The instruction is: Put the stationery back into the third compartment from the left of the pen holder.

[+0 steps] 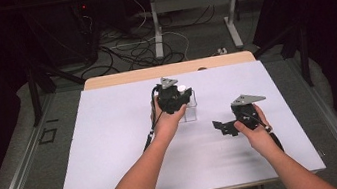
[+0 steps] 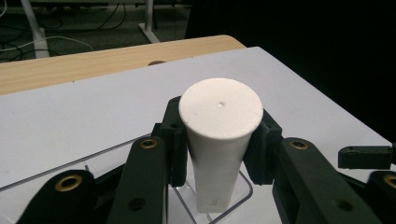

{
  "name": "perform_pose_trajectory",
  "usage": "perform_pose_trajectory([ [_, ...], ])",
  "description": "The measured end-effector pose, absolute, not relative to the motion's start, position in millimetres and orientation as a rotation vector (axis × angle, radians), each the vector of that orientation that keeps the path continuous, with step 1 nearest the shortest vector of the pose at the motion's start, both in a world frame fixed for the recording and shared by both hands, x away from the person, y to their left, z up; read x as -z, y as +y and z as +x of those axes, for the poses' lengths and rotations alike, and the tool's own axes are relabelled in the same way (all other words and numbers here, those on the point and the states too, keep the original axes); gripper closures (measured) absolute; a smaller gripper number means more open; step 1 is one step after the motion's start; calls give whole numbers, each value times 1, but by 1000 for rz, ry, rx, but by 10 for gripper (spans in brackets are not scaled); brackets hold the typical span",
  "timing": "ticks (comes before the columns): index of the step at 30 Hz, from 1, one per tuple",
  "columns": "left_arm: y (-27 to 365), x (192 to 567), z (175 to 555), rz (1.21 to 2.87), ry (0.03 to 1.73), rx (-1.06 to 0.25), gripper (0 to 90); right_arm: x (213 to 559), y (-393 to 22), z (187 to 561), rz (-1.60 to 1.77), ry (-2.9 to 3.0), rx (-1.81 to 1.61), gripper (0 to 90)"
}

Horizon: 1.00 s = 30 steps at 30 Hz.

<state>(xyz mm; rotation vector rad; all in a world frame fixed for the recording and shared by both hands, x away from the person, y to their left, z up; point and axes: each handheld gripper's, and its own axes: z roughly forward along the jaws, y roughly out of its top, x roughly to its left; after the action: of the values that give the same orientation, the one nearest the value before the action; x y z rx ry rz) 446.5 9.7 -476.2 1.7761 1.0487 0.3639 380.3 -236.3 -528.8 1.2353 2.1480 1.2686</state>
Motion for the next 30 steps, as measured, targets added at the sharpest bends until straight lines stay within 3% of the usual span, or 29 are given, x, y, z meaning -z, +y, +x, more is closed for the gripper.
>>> perform_pose_trajectory([
  [10, 7, 479, 446, 1811, 1053, -374, 660, 530, -236, 380, 1244, 2160, -1265, 0],
  [17, 9, 474, 443, 1796, 1028, -429, 482, 531, -236, 380, 1258, 2157, -1271, 0],
  [30, 24, 461, 435, 1824, 1025, -504, 342, 531, -238, 381, 1255, 2147, -1266, 0],
])
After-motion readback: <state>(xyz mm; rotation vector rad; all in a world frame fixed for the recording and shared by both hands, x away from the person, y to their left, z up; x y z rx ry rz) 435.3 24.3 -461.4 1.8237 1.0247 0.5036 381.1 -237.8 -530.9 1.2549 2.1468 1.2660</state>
